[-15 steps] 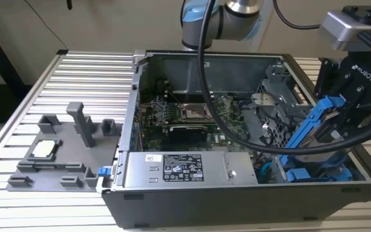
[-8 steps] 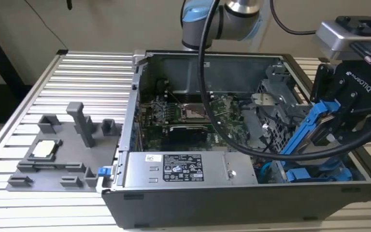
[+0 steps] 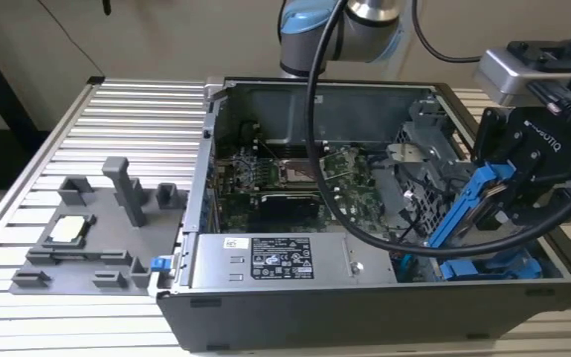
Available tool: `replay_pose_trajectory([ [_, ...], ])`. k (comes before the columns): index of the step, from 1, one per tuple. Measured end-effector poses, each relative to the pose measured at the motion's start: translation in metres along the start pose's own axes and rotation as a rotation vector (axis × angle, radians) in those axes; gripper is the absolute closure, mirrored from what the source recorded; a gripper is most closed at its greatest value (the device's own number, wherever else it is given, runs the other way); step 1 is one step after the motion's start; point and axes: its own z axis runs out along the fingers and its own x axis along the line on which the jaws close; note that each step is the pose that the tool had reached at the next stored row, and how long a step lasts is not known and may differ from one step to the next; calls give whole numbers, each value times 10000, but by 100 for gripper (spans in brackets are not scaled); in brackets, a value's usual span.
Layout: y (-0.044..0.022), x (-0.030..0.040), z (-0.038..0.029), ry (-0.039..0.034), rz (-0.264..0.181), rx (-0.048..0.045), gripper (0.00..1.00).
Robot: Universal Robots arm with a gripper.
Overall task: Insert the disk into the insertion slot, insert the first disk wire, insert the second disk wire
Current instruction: 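Insert the disk into the insertion slot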
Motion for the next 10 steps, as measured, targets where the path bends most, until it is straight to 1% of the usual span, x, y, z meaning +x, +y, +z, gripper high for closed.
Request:
replay_pose_trajectory([
  [10, -2, 0, 3, -3, -1, 0, 67],
])
